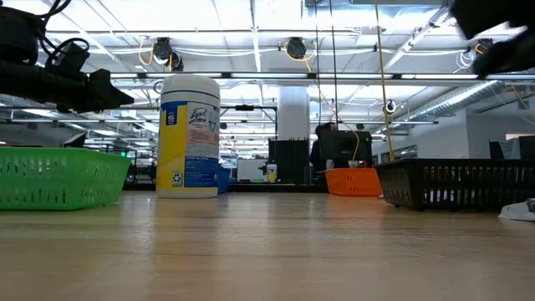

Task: Pick & Place First Aid Supplies
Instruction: Put the gray towelette pack into the black bin

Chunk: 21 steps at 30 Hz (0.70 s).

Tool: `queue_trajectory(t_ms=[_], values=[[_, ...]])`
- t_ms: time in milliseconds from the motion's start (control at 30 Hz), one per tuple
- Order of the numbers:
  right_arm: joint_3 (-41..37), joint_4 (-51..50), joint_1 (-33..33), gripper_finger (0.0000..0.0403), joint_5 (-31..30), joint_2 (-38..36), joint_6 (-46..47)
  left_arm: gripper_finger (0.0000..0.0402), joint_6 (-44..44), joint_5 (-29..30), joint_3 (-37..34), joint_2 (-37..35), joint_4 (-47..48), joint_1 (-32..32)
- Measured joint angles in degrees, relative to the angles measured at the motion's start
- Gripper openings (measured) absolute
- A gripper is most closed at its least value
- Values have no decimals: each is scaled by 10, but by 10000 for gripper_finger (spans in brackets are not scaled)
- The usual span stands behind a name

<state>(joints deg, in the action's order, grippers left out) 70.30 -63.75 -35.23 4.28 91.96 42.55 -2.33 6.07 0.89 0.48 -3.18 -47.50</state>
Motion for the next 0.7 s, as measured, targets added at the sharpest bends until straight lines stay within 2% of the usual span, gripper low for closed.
queue_trajectory(t_ms=[433,700], values=[[0,-27,206,14,-17,0,-195,293,0,0,0,0,0,0],[0,-23,276,12,-16,0,-244,282,0,0,0,0,0,0]])
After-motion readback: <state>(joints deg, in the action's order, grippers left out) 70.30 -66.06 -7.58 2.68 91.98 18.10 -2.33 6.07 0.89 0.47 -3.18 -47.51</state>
